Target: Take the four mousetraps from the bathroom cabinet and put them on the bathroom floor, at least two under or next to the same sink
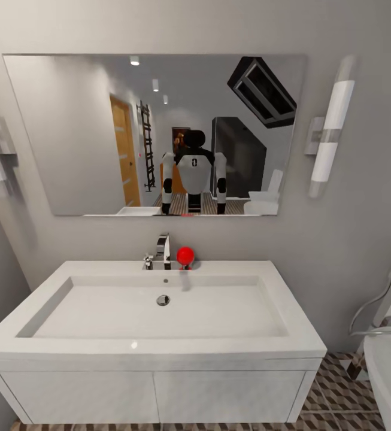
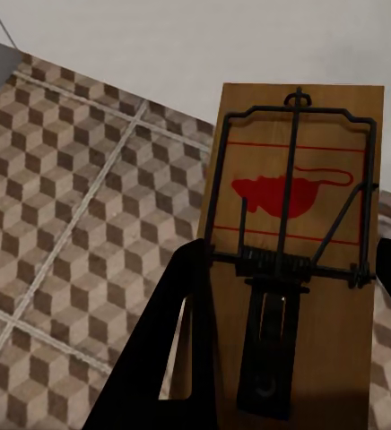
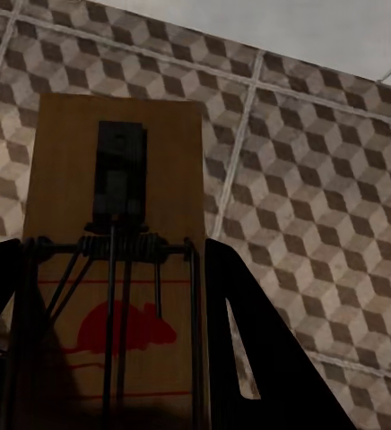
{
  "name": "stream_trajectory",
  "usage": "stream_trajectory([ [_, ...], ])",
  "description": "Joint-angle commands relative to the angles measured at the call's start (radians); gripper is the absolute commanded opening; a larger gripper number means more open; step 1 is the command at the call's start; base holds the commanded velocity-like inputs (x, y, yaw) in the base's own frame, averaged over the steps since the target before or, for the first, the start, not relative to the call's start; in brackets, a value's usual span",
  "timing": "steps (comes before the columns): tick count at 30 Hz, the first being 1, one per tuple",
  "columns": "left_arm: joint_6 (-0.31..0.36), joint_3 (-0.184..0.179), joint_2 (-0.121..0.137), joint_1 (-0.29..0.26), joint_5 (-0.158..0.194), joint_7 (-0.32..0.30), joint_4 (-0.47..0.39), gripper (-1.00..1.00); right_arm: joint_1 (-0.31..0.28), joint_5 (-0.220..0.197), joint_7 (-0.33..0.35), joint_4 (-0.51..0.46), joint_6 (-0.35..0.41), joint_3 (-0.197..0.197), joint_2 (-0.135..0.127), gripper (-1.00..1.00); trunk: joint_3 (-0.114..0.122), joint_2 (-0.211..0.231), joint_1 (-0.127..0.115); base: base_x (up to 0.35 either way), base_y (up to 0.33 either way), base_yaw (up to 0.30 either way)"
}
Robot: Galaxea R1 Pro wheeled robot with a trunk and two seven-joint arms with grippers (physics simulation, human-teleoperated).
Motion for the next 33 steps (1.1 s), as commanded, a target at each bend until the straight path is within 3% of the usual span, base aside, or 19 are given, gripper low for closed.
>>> stream_trajectory([
  [1,-0.003,-0.008,-0.001,-0.001,0.002,0.003,0.002,-1.00,-0.002,0.002,0.002,0.004,-0.022,-0.008,-0.001,-1.00,-0.005,-0.008,0.004,0.000,0.000,0.000],
  [4,-0.003,-0.008,0.000,-0.001,0.002,0.003,0.002,-1.00,0.002,0.000,0.000,0.005,-0.104,-0.009,-0.002,-1.00,-0.014,-0.029,0.016,0.000,0.000,0.000],
  [10,-0.003,-0.008,0.000,-0.001,0.002,0.003,0.002,-1.00,0.036,0.000,-0.003,0.005,-0.189,-0.009,-0.002,-1.00,-0.033,-0.071,0.039,0.000,0.000,0.000],
  [13,-0.004,-0.008,0.000,-0.001,0.002,0.003,0.002,-1.00,0.067,0.000,-0.046,0.005,-0.336,-0.009,-0.002,-1.00,-0.042,-0.092,0.050,0.000,0.000,0.000],
  [16,-0.004,-0.008,0.000,-0.001,0.002,0.003,0.002,-1.00,0.078,0.000,-0.084,0.005,-0.386,-0.009,-0.001,-1.00,-0.052,-0.113,0.062,0.000,0.000,0.000],
  [24,-0.008,-0.008,-0.001,-0.001,0.002,0.006,0.002,-1.00,0.081,0.000,-0.090,0.005,-0.382,-0.009,-0.001,-1.00,-0.077,-0.169,0.092,0.000,0.000,0.000],
  [29,-0.023,-0.010,-0.006,-0.001,0.002,0.090,0.002,-1.00,0.081,0.000,-0.090,0.005,-0.380,-0.009,-0.001,-1.00,-0.092,-0.204,0.111,0.000,0.000,0.000],
  [33,-0.132,-0.041,-0.010,-0.001,0.002,0.139,0.002,-1.00,0.081,0.000,-0.090,0.005,-0.380,-0.009,-0.001,-1.00,-0.105,-0.232,0.127,0.000,0.000,0.000],
])
